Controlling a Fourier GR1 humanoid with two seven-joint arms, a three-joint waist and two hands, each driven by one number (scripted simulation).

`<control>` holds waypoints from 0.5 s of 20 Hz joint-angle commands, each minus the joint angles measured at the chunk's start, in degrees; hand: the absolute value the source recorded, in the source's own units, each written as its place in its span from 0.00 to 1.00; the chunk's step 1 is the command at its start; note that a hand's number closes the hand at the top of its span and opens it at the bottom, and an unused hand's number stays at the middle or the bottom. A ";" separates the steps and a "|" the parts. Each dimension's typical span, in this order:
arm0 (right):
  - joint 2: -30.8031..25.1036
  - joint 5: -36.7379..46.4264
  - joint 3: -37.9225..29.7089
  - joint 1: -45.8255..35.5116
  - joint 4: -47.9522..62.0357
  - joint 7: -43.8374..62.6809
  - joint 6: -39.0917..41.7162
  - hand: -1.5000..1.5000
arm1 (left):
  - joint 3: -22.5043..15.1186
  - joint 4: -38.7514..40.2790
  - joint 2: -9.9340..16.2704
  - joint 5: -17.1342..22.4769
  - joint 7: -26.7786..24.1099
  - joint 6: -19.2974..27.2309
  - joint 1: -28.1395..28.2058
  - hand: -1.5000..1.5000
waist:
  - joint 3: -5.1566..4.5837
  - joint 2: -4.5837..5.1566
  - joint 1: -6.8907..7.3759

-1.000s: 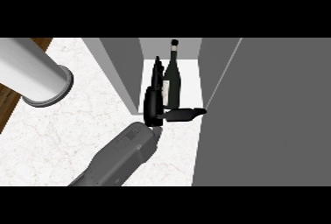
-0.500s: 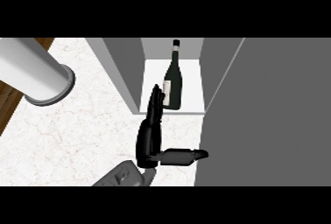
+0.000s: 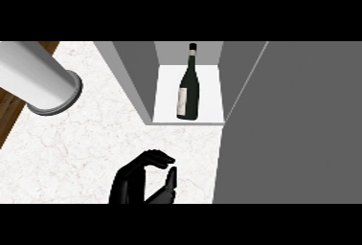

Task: Pick up the wine, place it into the cabinet and close the cabinet

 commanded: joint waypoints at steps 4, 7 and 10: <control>-5.16 -0.19 1.38 5.34 -1.59 -1.51 12.20 1.00 | 0.06 -7.31 10.89 -0.28 -1.71 -6.26 9.58 1.00 | 0.02 -0.02 -0.18; -7.91 -6.75 2.53 4.28 -3.05 1.49 13.22 1.00 | 3.59 -10.33 14.66 -0.12 -0.26 -6.92 9.83 1.00 | -0.02 0.03 -0.16; -5.41 -5.01 8.43 8.75 -0.89 -0.80 18.14 1.00 | 6.64 -12.18 19.35 2.22 -0.58 -10.51 12.98 1.00 | 0.00 0.05 -0.04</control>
